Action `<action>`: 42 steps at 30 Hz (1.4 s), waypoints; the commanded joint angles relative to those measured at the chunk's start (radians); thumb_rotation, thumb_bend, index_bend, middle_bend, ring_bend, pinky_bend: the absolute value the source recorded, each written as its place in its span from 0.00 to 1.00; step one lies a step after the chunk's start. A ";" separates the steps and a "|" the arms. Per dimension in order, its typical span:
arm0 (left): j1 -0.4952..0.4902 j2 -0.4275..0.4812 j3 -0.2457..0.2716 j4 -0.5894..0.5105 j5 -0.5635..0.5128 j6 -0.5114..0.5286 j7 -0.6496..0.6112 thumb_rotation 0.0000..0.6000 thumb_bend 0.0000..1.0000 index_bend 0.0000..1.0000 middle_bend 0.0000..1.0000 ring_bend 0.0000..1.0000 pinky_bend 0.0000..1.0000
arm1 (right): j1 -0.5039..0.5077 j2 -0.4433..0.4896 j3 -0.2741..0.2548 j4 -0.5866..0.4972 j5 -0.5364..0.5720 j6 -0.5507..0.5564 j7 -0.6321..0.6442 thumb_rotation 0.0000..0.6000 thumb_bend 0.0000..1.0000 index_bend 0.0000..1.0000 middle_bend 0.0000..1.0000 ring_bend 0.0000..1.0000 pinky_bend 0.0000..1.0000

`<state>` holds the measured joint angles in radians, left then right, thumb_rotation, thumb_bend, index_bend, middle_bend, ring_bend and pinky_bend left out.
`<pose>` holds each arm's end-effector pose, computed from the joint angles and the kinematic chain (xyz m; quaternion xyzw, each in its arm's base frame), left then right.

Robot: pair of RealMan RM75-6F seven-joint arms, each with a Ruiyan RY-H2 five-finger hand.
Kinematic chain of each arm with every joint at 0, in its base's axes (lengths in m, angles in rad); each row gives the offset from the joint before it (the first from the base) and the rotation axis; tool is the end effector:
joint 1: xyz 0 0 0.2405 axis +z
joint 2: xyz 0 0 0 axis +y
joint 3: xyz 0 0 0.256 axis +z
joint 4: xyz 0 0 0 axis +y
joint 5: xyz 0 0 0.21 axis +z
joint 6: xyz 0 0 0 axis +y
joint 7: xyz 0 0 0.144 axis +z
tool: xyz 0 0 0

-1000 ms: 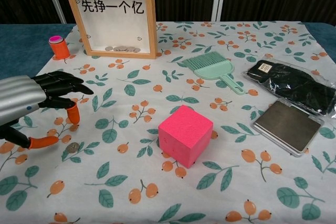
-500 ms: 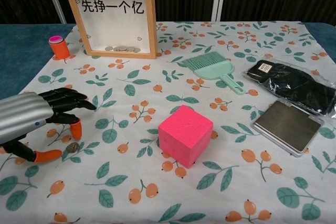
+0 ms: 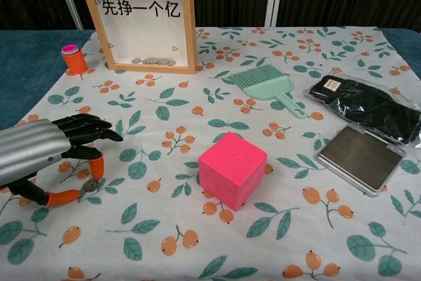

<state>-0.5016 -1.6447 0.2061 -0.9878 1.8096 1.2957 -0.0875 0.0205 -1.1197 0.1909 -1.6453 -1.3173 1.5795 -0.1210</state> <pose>-0.2626 0.2416 -0.0346 -0.8420 -0.2383 -0.3705 0.3114 -0.3238 -0.1835 0.1985 0.4908 -0.3553 0.3751 0.7015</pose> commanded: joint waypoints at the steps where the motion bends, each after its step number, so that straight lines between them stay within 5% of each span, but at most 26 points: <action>1: -0.002 -0.001 0.000 0.001 0.001 -0.005 0.002 1.00 0.30 0.45 0.10 0.00 0.00 | 0.000 0.000 0.000 0.000 0.000 0.000 0.000 1.00 0.39 0.08 0.05 0.00 0.00; 24: -0.004 0.005 0.003 -0.014 -0.003 -0.048 0.032 1.00 0.30 0.46 0.10 0.00 0.00 | 0.000 0.000 0.002 0.001 -0.002 0.002 0.002 1.00 0.39 0.09 0.05 0.00 0.00; 42: 0.009 0.018 -0.002 -0.029 -0.017 -0.058 0.052 1.00 0.38 0.62 0.12 0.00 0.00 | 0.001 -0.002 0.001 0.002 -0.004 0.000 0.000 1.00 0.39 0.09 0.05 0.00 0.00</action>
<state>-0.4937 -1.6281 0.2057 -1.0147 1.7938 1.2377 -0.0355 0.0211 -1.1211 0.1915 -1.6434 -1.3215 1.5798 -0.1208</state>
